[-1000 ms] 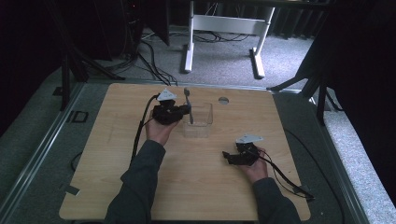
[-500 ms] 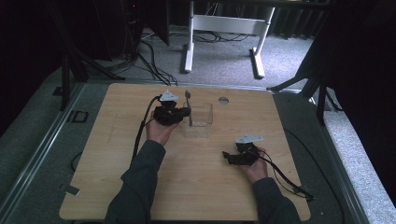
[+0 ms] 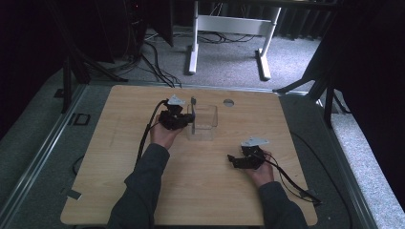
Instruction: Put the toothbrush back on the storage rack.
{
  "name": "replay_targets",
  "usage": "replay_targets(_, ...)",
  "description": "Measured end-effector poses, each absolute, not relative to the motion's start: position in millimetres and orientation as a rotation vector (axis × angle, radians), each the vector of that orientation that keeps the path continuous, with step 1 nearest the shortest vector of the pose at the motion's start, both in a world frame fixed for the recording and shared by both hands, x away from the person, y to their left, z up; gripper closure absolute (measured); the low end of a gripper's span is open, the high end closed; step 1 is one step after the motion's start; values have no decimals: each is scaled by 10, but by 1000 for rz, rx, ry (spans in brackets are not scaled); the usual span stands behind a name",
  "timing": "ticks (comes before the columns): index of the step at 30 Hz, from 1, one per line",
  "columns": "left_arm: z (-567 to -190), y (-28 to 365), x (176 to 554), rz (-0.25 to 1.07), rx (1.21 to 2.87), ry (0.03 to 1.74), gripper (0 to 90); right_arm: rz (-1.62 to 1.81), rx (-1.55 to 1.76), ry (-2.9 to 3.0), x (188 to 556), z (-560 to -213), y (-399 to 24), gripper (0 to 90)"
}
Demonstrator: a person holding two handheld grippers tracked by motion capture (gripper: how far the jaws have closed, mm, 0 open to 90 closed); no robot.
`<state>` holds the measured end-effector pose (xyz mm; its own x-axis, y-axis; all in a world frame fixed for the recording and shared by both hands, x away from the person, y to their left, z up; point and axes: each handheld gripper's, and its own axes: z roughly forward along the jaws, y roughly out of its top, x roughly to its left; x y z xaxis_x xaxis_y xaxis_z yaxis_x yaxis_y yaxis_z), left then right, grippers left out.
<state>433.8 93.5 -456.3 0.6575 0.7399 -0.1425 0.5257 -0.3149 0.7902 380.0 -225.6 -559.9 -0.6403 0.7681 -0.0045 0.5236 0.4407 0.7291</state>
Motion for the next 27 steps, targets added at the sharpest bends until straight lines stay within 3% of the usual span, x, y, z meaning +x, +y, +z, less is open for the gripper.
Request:
replay_targets(7, -4619, 912, 4343, 300, 2037, 979, 796, 1019, 1104, 2361, 3800, -5599, -2256, 228)
replay_targets(13, -4597, 931, 4309, 305, 2030, 956, 697, 1020, 1103, 2362, 3800, -5599, -2256, 228)
replay_targets(27, -4594, 1288, 4196, 342, 1858, 1053, 658, 1020, 1103, 2362, 3800, -5599, -2256, 228)
